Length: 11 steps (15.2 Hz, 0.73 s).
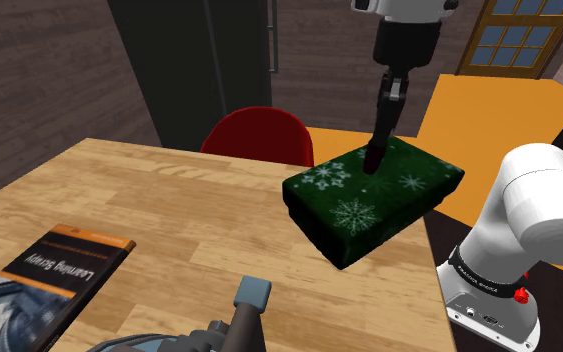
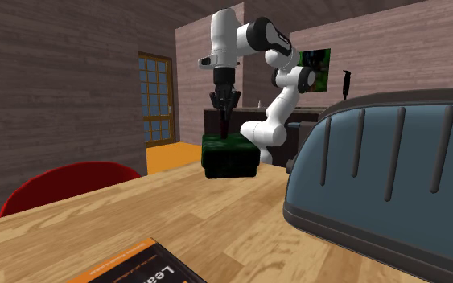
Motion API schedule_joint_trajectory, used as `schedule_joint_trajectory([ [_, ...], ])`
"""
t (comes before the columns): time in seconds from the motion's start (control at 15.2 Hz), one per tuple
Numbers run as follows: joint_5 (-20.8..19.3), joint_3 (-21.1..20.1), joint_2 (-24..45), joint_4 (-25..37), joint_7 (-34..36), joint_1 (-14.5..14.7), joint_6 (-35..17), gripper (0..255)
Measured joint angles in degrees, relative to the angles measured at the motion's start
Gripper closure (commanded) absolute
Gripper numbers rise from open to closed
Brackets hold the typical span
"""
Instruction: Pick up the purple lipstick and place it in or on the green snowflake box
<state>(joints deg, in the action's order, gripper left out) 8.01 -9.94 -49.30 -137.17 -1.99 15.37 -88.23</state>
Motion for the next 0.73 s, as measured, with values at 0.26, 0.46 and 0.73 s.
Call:
schedule_joint_trajectory([
  [0.26,0.06,-0.05,-0.25,-0.86,-0.06,0.04,-0.68,255],
  [0.46,0.08,-0.05,-0.33,-0.89,-0.06,0.05,-0.74,0],
  [0.73,0.06,-0.05,-0.31,-0.98,-0.07,0.04,-0.7,0],
])
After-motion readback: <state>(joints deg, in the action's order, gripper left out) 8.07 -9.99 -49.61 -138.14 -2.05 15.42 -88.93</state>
